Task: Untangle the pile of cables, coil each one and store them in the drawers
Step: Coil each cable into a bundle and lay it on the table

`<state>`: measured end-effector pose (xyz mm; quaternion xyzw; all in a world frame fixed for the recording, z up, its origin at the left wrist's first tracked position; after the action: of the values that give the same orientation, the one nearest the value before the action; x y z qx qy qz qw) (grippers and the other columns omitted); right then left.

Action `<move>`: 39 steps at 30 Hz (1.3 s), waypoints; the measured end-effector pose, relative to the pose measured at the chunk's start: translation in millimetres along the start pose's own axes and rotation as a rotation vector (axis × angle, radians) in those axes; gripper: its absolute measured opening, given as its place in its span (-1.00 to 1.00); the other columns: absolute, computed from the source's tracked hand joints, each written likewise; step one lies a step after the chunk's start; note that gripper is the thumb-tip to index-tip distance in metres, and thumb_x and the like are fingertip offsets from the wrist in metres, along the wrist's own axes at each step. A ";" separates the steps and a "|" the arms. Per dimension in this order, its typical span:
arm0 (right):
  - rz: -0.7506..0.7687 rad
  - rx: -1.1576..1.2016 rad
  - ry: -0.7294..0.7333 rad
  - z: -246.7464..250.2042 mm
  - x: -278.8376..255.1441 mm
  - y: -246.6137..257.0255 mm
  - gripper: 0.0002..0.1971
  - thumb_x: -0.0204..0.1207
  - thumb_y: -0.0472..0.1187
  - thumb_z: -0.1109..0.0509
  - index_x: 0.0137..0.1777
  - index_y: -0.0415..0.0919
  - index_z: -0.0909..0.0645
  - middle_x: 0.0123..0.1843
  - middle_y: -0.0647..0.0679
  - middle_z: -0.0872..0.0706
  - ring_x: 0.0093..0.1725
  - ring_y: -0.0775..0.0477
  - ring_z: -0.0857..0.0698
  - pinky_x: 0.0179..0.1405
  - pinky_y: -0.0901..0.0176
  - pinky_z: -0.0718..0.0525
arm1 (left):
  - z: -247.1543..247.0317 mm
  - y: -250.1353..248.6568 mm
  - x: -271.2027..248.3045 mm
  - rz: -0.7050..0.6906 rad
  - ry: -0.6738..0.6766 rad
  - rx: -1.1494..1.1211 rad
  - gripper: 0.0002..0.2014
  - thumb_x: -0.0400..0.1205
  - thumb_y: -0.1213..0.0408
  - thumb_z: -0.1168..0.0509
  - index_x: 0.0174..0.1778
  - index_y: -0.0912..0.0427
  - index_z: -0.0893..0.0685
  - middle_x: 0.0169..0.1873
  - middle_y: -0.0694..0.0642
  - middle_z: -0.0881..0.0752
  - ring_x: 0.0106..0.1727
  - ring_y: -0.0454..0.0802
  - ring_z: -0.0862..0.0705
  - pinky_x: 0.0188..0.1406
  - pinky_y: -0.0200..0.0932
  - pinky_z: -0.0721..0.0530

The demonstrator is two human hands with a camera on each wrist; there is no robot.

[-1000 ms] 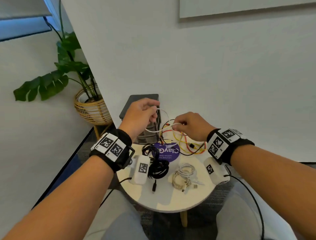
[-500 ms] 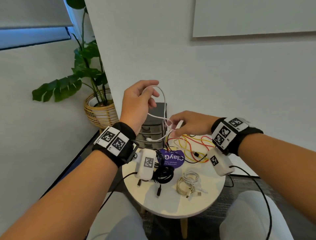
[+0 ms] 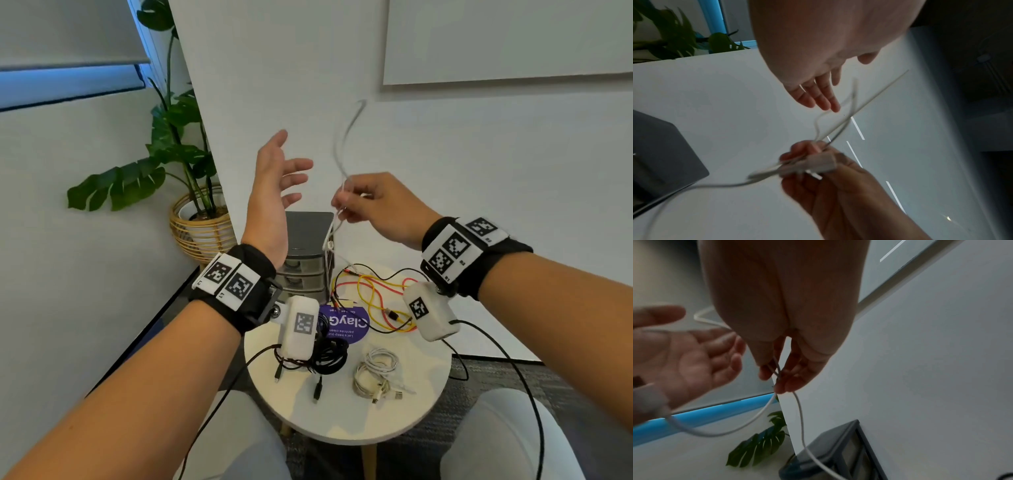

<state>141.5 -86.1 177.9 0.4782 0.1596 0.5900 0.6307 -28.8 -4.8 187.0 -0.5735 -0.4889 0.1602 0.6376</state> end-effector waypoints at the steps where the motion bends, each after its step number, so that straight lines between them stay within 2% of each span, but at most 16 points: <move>1: 0.016 0.025 -0.051 2.8 2.2 3.9 -0.81 0.74 -0.20 -0.35 -0.03 -0.21 -0.76 -0.05 -0.17 -0.83 -0.04 -0.12 -0.84 0.07 0.09 -0.80 | 1.9 3.8 0.8 0.025 -0.004 0.028 -0.51 0.71 -0.11 -0.07 0.58 -0.18 -0.45 0.30 0.01 -0.73 0.35 -0.08 -0.65 0.34 0.00 -0.55; 3: 0.047 0.066 -0.131 7.6 5.6 11.5 -0.80 0.74 -0.20 -0.34 -0.01 -0.26 -0.75 -0.04 -0.17 -0.82 -0.04 -0.09 -0.84 0.06 0.11 -0.79 | 2.9 10.7 2.3 0.094 0.030 0.086 -0.43 0.59 0.00 -0.18 0.59 -0.16 -0.45 0.42 0.02 -0.64 0.45 -0.10 -0.57 0.43 -0.02 -0.48; 6: 0.098 0.131 -0.179 13.0 9.0 25.7 -0.78 0.75 -0.22 -0.31 0.01 -0.31 -0.74 -0.05 -0.20 -0.80 -0.02 -0.11 -0.83 0.09 0.05 -0.80 | 1.0 21.4 3.5 0.191 0.134 0.265 -0.39 0.69 0.21 -0.28 0.70 -0.10 -0.34 0.51 0.02 -0.54 0.52 -0.06 -0.50 0.54 -0.01 -0.40; 9: 0.136 0.229 -0.211 17.5 11.4 43.7 -0.77 0.76 -0.27 -0.28 -0.07 -0.25 -0.74 -0.05 -0.23 -0.80 -0.02 -0.17 -0.82 0.07 0.05 -0.80 | 0.1 33.3 2.6 0.233 0.275 0.417 -0.39 0.72 0.23 -0.38 0.70 -0.10 -0.36 0.53 -0.04 -0.52 0.48 -0.11 -0.50 0.43 -0.11 -0.41; 13: 0.140 0.421 -0.280 29.6 14.5 60.7 -0.76 0.78 -0.29 -0.24 -0.06 -0.27 -0.70 -0.03 -0.26 -0.78 -0.02 -0.16 -0.80 0.13 0.00 -0.79 | 1.0 47.9 -4.6 0.248 0.400 0.505 -0.80 0.77 0.16 -0.32 0.28 0.03 -0.74 0.24 -0.14 -0.75 0.27 -0.28 -0.65 0.22 -0.26 -0.49; 15: 0.124 0.467 -0.334 39.2 14.9 60.9 -0.78 0.79 -0.29 -0.24 -0.03 -0.30 -0.69 -0.01 -0.30 -0.76 -0.01 -0.16 -0.79 0.19 -0.04 -0.77 | 6.3 52.1 -8.7 0.266 0.392 0.544 -0.78 0.80 0.14 -0.25 0.12 0.08 -0.80 0.13 -0.17 -0.78 0.18 -0.38 -0.64 0.14 -0.28 -0.47; 18: 0.080 0.524 -0.404 51.4 12.7 48.6 -0.79 0.78 -0.28 -0.26 -0.04 -0.31 -0.67 -0.02 -0.31 -0.75 0.00 -0.16 -0.80 0.20 -0.01 -0.78 | 18.9 56.3 -13.4 0.328 0.380 0.424 -0.78 0.75 0.06 -0.33 0.21 0.06 -0.75 0.11 -0.11 -0.84 0.20 -0.27 -0.71 0.28 -0.15 -0.52; 21: 0.016 0.609 -0.480 54.1 10.8 32.8 -0.79 0.79 -0.28 -0.25 -0.03 -0.32 -0.67 -0.04 -0.29 -0.76 0.00 -0.18 -0.82 0.19 0.01 -0.79 | 19.3 59.9 -21.8 0.464 0.517 0.346 -0.64 0.69 0.09 -0.42 0.40 -0.03 -0.61 0.06 -0.01 -0.86 0.23 -0.07 -0.76 0.25 -0.13 -0.61; 23: -0.003 0.586 -0.522 52.0 10.6 27.5 -0.78 0.78 -0.27 -0.25 -0.03 -0.31 -0.68 -0.05 -0.27 -0.77 0.01 -0.18 -0.84 0.20 0.00 -0.80 | 14.4 65.4 -31.7 0.546 0.666 0.361 -0.75 0.78 0.20 -0.30 0.37 0.10 -0.66 -0.18 0.03 -0.81 0.00 0.01 -0.80 0.18 -0.14 -0.71; 25: 0.004 0.417 -0.537 50.5 10.3 18.3 -0.77 0.77 -0.25 -0.26 -0.07 -0.24 -0.71 -0.07 -0.23 -0.80 0.01 -0.15 -0.85 0.19 -0.02 -0.81 | 13.0 69.9 -38.3 0.596 0.708 0.379 -0.75 0.85 0.21 -0.17 0.23 0.21 -0.72 -0.36 0.02 -0.61 -0.26 -0.02 -0.68 0.12 -0.05 -0.77; 27: 0.013 0.196 -0.481 47.9 4.8 3.6 -0.78 0.74 -0.23 -0.31 -0.12 -0.13 -0.73 -0.07 -0.17 -0.82 0.00 -0.10 -0.85 0.18 -0.04 -0.81 | 19.0 71.3 -36.5 0.599 0.592 0.409 -0.72 0.85 0.19 -0.12 0.14 0.19 -0.72 -0.41 -0.02 -0.43 -0.43 -0.09 -0.47 -0.16 -0.07 -0.73; 30: 0.000 -0.154 -0.286 35.1 -15.2 -22.7 -0.85 0.71 -0.20 -0.39 -0.08 -0.05 -0.74 -0.06 0.03 -0.81 0.00 -0.01 -0.80 0.16 0.05 -0.78 | 33.6 64.3 -25.3 0.568 0.383 0.337 -0.73 0.84 0.18 -0.11 0.16 0.18 -0.71 -0.42 -0.03 -0.37 -0.51 -0.12 -0.25 -0.60 -0.24 -0.28; 32: 0.022 -0.367 -0.132 18.5 -36.6 -40.0 -0.90 0.70 -0.23 -0.40 -0.01 -0.07 -0.74 -0.02 0.10 -0.74 0.00 0.05 -0.75 0.11 0.16 -0.76 | 41.7 57.3 -18.1 0.556 0.343 0.238 -0.70 0.84 0.19 -0.12 0.23 0.23 -0.72 -0.44 -0.03 -0.39 -0.54 -0.13 -0.21 -0.64 -0.23 -0.12; 35: 0.114 -0.511 0.072 -8.6 -67.7 -64.0 -0.92 0.68 -0.18 -0.42 0.07 -0.08 -0.75 0.07 0.06 -0.69 0.00 0.09 -0.72 0.08 0.03 -0.78 | 48.2 43.8 -14.1 0.527 0.341 0.131 -0.69 0.85 0.22 -0.12 0.25 0.31 -0.72 -0.44 -0.02 -0.39 -0.56 -0.16 -0.20 -0.60 -0.18 -0.03; 37: 0.121 -0.658 0.271 -25.1 -83.2 -71.3 -0.82 0.69 -0.19 -0.40 0.22 -0.02 -0.75 0.23 0.05 -0.64 0.12 0.06 -0.69 0.18 0.08 -0.71 | 49.3 34.2 -12.3 0.502 0.341 0.079 -0.69 0.84 0.23 -0.13 0.24 0.33 -0.72 -0.43 0.00 -0.38 -0.56 -0.17 -0.20 -0.60 -0.19 -0.02; 39: 0.099 -0.792 0.468 -38.3 -93.5 -68.9 -0.62 0.67 -0.33 -0.37 0.41 0.02 -0.67 0.44 0.05 -0.57 0.33 -0.02 -0.63 0.22 0.24 -0.56 | 49.4 25.1 -10.3 0.480 0.354 0.060 -0.68 0.84 0.24 -0.13 0.25 0.36 -0.71 -0.42 0.01 -0.38 -0.57 -0.18 -0.19 -0.61 -0.20 -0.01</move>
<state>129.3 -143.5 70.7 0.0613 0.0370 0.7271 0.6828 -64.6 23.0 153.5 -0.6725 -0.2157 0.2181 0.6735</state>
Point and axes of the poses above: each hand's wrist, its own x-axis towards the middle knuckle, its own z-axis out of the back of the hand, y = z × x, the point moved 1 cm from there along x, towards the middle knuckle
